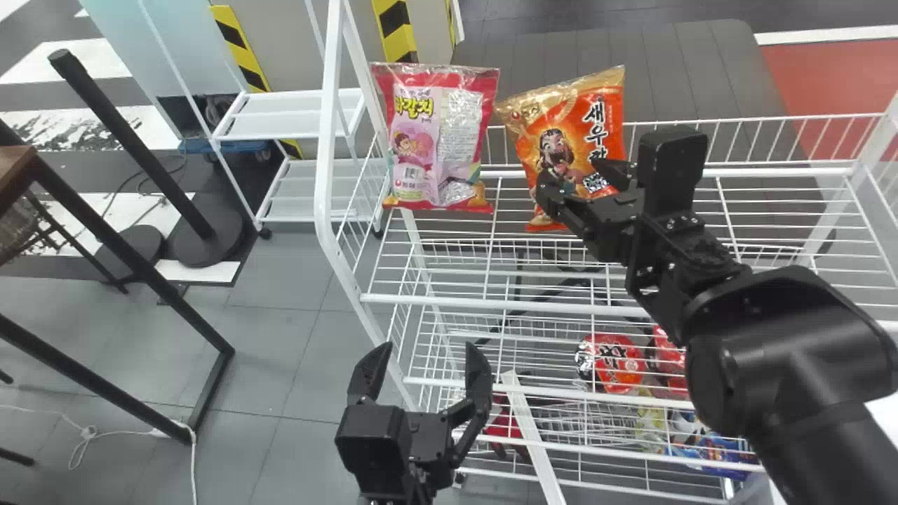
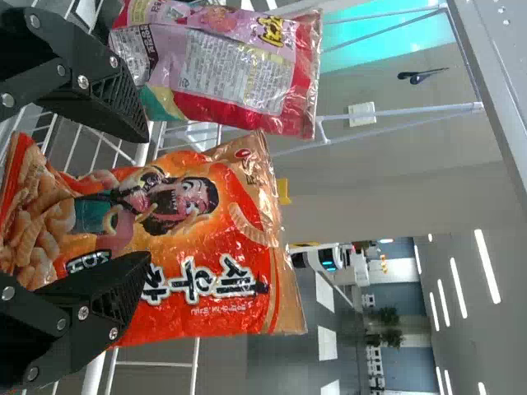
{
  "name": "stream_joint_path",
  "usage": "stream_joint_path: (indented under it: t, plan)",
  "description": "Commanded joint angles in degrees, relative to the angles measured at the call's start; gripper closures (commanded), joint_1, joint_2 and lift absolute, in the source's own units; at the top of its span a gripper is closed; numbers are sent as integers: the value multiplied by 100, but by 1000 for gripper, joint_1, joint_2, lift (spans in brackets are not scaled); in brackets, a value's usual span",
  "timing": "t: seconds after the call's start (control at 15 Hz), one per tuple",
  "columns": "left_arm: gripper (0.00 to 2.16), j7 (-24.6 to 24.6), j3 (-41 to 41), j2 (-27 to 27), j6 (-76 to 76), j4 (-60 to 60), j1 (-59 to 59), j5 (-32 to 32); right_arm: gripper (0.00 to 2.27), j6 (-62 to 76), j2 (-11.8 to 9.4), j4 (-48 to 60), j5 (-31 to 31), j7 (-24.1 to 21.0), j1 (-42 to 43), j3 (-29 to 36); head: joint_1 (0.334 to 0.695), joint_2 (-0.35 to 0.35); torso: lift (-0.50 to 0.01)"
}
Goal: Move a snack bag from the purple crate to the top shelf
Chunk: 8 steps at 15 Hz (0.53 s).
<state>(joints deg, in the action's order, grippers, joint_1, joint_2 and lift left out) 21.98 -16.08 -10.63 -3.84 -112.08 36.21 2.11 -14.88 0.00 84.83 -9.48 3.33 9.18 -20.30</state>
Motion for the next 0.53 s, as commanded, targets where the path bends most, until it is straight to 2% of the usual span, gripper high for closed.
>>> stream_joint_path:
  t: [0.0, 0.47]
  plan:
    - [107, 9, 0, 0, -6, -7, 0, 0, 407, -2, 5, -10, -10, 80, -21, -9, 695, 195, 0]
    - [117, -53, 9, 0, -24, -77, 0, 158, 407, -55, 5, 280, -98, 177, -223, 122, 695, 196, 0]
